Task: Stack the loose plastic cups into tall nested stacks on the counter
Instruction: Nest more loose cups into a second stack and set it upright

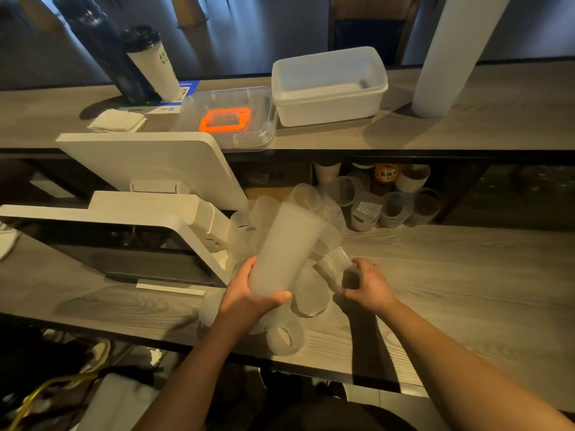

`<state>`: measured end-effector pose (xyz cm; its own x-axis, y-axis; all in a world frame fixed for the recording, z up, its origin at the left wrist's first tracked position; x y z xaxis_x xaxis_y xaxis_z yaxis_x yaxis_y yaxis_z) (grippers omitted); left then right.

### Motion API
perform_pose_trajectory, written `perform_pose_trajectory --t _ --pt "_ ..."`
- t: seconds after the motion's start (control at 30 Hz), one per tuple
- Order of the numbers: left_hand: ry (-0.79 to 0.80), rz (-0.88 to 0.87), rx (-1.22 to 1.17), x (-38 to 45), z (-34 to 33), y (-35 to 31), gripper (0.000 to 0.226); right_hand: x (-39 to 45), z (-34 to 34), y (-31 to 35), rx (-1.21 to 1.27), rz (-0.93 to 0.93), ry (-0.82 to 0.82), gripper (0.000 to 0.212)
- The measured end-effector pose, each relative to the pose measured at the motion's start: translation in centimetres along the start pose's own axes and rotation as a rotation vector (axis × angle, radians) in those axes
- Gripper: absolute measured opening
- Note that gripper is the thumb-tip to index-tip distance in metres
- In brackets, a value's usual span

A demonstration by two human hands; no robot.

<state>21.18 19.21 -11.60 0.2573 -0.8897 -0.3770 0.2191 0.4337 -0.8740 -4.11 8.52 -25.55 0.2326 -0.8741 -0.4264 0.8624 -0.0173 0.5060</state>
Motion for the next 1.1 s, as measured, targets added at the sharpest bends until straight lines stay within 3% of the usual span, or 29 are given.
perform_pose_trajectory --t 0.27,0.63,0.87,0.97,1.1 --pt "0.008 0.013 0.056 0.6 -1.1 -0.1 0.082 0.1 2.6 -2.3 -0.043 -0.099 -0.027 0.081" --pt "0.041 -0.023 0.069 1.2 -2.9 -1.0 0.076 -0.6 7.9 -3.1 0.202 -0.126 -0.236 0.076" --pt "0.048 -0.05 0.048 1.0 -2.9 -1.2 0.078 -2.2 13.2 0.8 0.643 0.031 -0.356 0.061" --pt "0.037 -0.06 0.058 0.9 -2.7 -1.3 0.081 -3.4 15.4 3.7 0.85 0.12 -0.298 0.069" --pt "0.039 -0.072 0.077 0.7 -2.8 -1.3 0.084 -4.6 17.2 8.1 0.867 0.275 -0.216 0.071"
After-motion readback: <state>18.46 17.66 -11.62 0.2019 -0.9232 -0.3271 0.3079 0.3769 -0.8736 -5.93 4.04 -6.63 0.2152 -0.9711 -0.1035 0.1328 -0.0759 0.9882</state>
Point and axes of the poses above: each hand's wrist, its own x-axis towards the middle knuckle, its own z-axis out of the back of the hand, y = z × x, the point moved 8 cm from there along x, towards the middle knuckle, and after that the axes turned 9 degrees about -x, right-handed, at the moved point
